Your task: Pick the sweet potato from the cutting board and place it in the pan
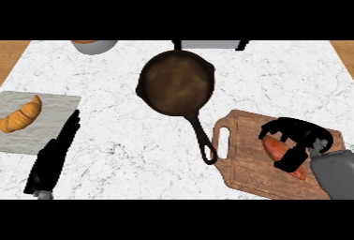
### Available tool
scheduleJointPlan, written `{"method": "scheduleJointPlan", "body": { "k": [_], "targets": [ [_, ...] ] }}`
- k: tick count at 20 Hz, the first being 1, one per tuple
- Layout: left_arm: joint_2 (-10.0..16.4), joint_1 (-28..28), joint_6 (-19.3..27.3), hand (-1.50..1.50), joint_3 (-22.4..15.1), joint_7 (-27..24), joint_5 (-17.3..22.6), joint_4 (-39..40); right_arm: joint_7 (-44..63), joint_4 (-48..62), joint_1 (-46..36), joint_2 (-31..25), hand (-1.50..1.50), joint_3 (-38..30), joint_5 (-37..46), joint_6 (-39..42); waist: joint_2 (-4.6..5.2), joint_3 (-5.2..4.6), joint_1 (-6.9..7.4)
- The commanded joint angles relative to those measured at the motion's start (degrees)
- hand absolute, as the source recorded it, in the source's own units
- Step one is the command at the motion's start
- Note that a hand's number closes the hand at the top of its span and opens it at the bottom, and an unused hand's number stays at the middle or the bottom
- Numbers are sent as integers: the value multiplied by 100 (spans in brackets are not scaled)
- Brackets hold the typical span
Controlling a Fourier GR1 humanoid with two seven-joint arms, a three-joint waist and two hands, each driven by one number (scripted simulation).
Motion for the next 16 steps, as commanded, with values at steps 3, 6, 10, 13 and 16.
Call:
{"method": "scheduleJointPlan", "body": {
  "k": [3,6,10,13,16],
  "targets": [
    [-114,-9,-60,0,47,-322,-105,255,-309,101,255,229,150,-288,-21,60,14,19,-15],
    [-116,230,-26,0,114,-367,-107,120,157,-145,367,692,150,-76,51,-26,11,17,-13],
    [-44,-316,-186,0,155,130,-38,68,-1125,1157,-727,48,150,-263,461,-63,47,24,66],
    [6,-217,-319,0,-26,115,-54,-210,-1495,1726,-1707,-467,150,-208,879,-142,145,40,431],
    [-146,-520,-153,0,-76,70,-166,12,-2426,2265,-1947,-763,150,24,1354,-712,217,47,451]
  ]
}}
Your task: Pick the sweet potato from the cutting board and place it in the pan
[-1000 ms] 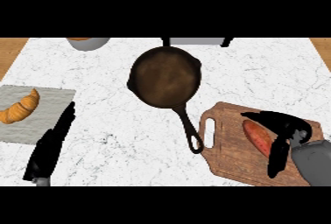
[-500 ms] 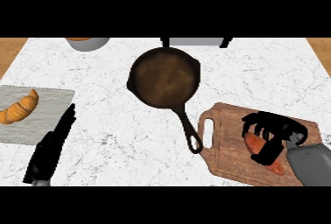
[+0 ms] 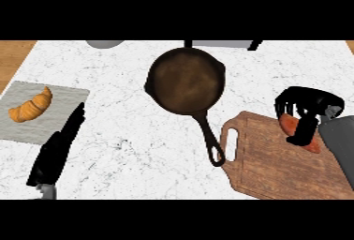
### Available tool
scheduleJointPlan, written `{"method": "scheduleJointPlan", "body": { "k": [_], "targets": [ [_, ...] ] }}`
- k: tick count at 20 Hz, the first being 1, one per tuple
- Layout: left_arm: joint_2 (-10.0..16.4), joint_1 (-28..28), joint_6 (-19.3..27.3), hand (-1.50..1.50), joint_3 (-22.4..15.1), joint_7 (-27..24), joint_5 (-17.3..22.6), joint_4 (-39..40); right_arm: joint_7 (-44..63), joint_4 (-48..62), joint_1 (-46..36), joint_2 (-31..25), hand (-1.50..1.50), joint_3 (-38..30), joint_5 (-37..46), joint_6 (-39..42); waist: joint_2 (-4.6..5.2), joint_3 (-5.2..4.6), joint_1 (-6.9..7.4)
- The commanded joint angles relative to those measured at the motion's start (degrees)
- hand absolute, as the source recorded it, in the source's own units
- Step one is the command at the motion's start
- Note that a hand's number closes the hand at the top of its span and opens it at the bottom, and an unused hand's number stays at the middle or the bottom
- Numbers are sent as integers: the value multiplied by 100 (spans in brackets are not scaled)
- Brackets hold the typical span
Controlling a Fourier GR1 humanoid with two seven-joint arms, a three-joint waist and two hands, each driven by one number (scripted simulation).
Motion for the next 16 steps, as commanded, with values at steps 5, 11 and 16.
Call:
{"method": "scheduleJointPlan", "body": {
  "k": [5,11,16],
  "targets": [
    [-1,-140,-56,0,27,-11,43,102,-1634,1015,-1000,-352,150,-135,909,-2155,56,21,117],
    [-102,-166,38,0,-11,48,-12,119,-2936,864,-1550,-16,150,-542,798,-3720,6,14,24],
    [-202,-21,122,0,-146,-42,-169,109,-3455,1941,-2613,511,150,-671,757,-4007,-16,-6,25]
  ]
}}
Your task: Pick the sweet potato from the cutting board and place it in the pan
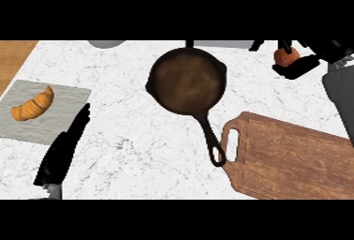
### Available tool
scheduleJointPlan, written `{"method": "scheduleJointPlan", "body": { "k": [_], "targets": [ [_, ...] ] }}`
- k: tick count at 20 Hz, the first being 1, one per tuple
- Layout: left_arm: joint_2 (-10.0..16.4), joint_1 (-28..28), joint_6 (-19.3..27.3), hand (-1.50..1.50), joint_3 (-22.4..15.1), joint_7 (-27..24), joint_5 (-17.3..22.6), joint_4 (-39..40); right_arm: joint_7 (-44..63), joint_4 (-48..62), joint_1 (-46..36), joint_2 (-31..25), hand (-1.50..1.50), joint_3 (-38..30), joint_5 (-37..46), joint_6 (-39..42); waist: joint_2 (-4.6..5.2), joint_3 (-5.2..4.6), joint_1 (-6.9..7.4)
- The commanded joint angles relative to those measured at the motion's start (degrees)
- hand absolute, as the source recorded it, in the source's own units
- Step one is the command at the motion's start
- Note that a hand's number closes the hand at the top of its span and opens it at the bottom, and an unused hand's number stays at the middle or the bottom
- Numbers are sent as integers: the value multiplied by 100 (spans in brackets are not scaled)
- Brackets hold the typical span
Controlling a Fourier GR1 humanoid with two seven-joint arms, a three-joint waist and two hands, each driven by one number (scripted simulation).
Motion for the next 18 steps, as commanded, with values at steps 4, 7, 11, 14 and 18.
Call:
{"method": "scheduleJointPlan", "body": {
  "k": [4,7,11,14,18],
  "targets": [
    [9,-13,-27,0,72,17,3,130,-398,1383,-1288,1119,150,-91,-59,-409,-27,-16,-60],
    [145,244,-130,0,166,60,74,-147,-278,1844,-1650,1460,150,-154,-148,-172,-54,-16,-82],
    [97,-273,-50,0,338,-234,59,591,-74,2401,-2148,1976,150,-205,-154,-114,-44,-22,-188],
    [164,240,-156,0,253,-499,62,261,-215,3032,-2220,2312,150,-387,-190,-547,-12,-20,-39],
    [-38,-16,-82,0,54,-335,-48,293,-90,3599,-2579,2774,150,-280,13,-716,24,-21,9]
  ]
}}
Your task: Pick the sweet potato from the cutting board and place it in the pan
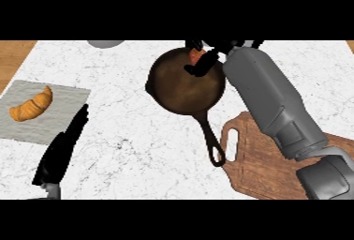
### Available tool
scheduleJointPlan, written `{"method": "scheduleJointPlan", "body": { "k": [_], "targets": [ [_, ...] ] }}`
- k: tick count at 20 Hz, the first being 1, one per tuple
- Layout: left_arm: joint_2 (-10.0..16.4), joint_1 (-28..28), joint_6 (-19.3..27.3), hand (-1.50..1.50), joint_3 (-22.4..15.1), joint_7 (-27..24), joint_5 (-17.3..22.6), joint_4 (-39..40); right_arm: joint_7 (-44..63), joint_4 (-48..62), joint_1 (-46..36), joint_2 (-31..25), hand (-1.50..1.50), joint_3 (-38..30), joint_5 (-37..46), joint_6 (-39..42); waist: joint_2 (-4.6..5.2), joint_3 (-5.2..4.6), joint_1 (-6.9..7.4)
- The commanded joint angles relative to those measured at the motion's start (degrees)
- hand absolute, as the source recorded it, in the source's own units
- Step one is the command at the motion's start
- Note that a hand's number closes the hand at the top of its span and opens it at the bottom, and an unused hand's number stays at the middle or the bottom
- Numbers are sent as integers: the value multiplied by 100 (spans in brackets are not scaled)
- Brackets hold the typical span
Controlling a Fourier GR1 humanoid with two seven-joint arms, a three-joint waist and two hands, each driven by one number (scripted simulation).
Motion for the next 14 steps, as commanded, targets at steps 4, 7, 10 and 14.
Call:
{"method": "scheduleJointPlan", "body": {
  "k": [4,7,10,14],
  "targets": [
    [-41,-230,-40,0,-49,-26,-33,125,273,970,-348,641,150,301,361,-389,58,-5,144],
    [68,-375,-222,0,-54,205,24,56,138,1200,-174,650,150,656,518,-441,91,-3,307],
    [-75,-376,-133,0,-161,40,-25,42,137,1518,8,654,150,326,97,262,117,0,341],
    [-154,-433,-82,0,-245,85,-106,95,749,1781,-180,657,-150,-200,-537,872,135,0,478]
  ]
}}
